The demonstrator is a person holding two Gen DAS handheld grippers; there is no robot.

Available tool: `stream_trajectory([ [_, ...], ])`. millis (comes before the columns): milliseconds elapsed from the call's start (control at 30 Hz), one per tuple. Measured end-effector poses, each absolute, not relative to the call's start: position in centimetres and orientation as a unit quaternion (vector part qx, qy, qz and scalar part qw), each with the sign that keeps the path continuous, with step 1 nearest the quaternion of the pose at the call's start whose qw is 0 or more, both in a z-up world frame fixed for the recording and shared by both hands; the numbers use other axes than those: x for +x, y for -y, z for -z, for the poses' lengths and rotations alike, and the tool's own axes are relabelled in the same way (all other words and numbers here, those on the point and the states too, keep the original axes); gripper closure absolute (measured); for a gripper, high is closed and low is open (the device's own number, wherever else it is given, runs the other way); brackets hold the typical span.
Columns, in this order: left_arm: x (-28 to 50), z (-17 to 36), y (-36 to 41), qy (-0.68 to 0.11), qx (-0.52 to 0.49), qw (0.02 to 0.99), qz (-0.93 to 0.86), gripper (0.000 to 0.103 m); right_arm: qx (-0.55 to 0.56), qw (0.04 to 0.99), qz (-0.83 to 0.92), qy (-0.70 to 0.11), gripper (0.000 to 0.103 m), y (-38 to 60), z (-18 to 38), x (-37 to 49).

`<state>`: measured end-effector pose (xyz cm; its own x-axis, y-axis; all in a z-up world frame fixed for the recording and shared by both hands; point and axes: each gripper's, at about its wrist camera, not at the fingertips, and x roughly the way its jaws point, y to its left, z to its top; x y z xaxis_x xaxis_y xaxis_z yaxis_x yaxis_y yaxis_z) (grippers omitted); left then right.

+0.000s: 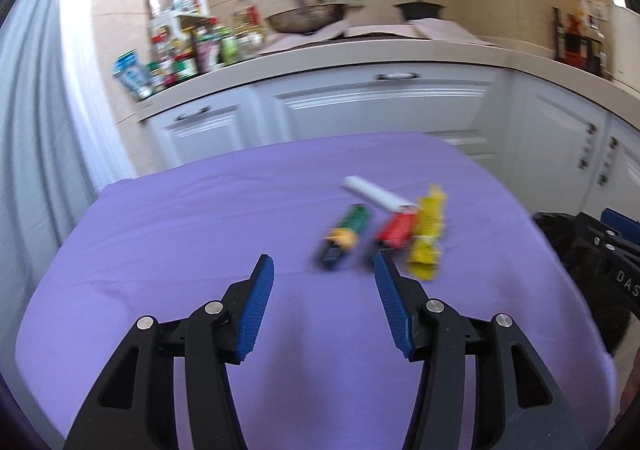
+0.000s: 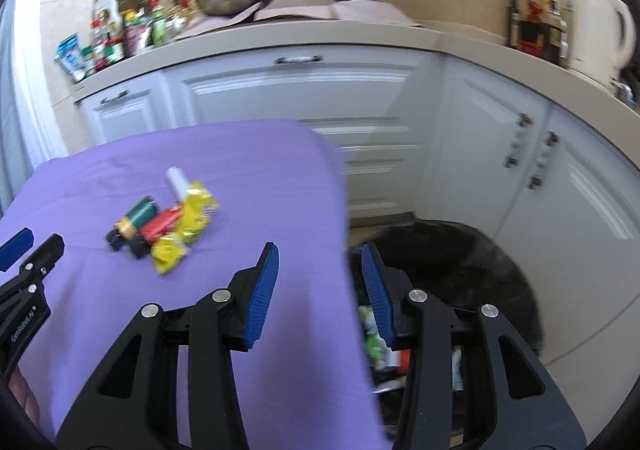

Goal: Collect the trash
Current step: 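Move both tools back to the table, right tool toward the yellow snack bag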

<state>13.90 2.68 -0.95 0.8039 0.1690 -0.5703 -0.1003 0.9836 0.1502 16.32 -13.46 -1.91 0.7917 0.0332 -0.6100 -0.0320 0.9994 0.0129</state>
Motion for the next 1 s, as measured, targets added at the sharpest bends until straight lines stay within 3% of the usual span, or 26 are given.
stream_trajectory([
  [467,13.6,1.6,-13.9,-0.313,0.026,0.934,-0.168,0.048,-0.031,0.932,-0.063,-0.357,0.061,4.5,3.3,19.7],
  [1000,14.1,2.7,-16.5,-0.331,0.017,0.926,-0.180,0.045,-0.028,0.914,-0.063,-0.400,0.061,2.8,4.9,22.3],
])
